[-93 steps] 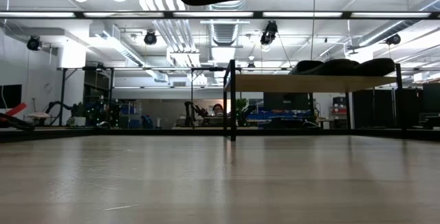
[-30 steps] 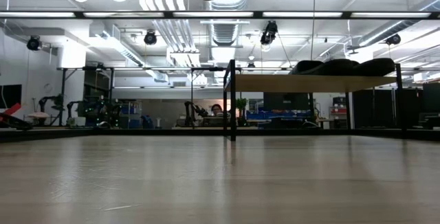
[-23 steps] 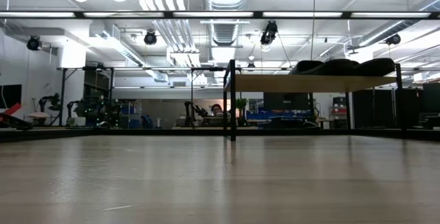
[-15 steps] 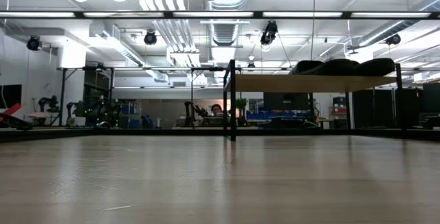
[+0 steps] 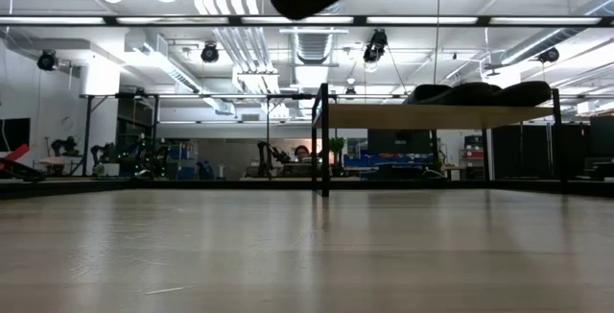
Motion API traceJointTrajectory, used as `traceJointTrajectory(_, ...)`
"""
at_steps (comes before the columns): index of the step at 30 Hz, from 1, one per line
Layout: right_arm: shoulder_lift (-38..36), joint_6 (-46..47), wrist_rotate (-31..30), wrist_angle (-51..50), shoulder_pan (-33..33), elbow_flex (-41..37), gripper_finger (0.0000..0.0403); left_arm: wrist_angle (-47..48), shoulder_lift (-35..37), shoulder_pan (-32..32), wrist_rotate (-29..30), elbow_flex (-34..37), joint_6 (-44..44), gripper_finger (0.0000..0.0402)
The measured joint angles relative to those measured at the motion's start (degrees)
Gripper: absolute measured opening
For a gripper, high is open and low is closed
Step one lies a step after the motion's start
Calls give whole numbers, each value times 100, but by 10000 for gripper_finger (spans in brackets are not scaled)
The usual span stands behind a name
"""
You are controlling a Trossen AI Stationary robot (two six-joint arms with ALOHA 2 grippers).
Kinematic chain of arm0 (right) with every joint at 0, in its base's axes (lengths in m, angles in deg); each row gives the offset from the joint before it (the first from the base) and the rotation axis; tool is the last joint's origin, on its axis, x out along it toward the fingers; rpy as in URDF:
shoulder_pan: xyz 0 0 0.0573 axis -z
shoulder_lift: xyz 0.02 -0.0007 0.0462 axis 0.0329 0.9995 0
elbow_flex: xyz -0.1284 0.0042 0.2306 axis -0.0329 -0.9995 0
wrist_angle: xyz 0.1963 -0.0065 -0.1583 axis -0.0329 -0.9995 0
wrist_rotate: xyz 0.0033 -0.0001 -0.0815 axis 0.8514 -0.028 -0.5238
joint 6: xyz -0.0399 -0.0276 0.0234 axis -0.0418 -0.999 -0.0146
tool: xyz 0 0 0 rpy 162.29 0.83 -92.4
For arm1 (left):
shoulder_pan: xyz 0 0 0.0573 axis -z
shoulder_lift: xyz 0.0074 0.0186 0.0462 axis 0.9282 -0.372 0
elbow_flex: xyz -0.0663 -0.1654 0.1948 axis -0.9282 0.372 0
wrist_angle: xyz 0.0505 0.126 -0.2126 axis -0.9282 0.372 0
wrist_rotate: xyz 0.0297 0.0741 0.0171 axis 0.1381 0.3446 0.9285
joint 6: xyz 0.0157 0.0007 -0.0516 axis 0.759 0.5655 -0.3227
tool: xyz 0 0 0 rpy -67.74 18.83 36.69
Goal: Pick and place slides into the shelf
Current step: Put the black slipper on the shelf
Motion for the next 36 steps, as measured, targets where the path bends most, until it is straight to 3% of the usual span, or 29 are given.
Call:
traceJointTrajectory(6, -20, 224, -738, -41, 145, -8, 10, 1039, 405, -2, 209, 13, -1134, 207)
traceJointTrajectory(11, -11, 311, -1348, -46, 434, -154, 9, 2040, 866, 15, 210, 94, -2336, 222)
traceJointTrajectory(14, 54, 456, -1464, -52, 692, -272, 9, 2126, 1110, 17, 215, 253, -2808, 223)
traceJointTrajectory(19, 143, 633, -1487, -52, 1096, -526, 9, 2123, 1506, 17, 209, 565, -3163, 223)
traceJointTrajectory(23, 218, 719, -1934, -132, 1338, -796, 9, 2143, 1671, 19, 201, 693, -3320, 223)
traceJointTrajectory(36, 264, 997, -1977, -140, 1902, -1711, 9, 1891, 1833, 22, 199, 1053, -3311, 224)
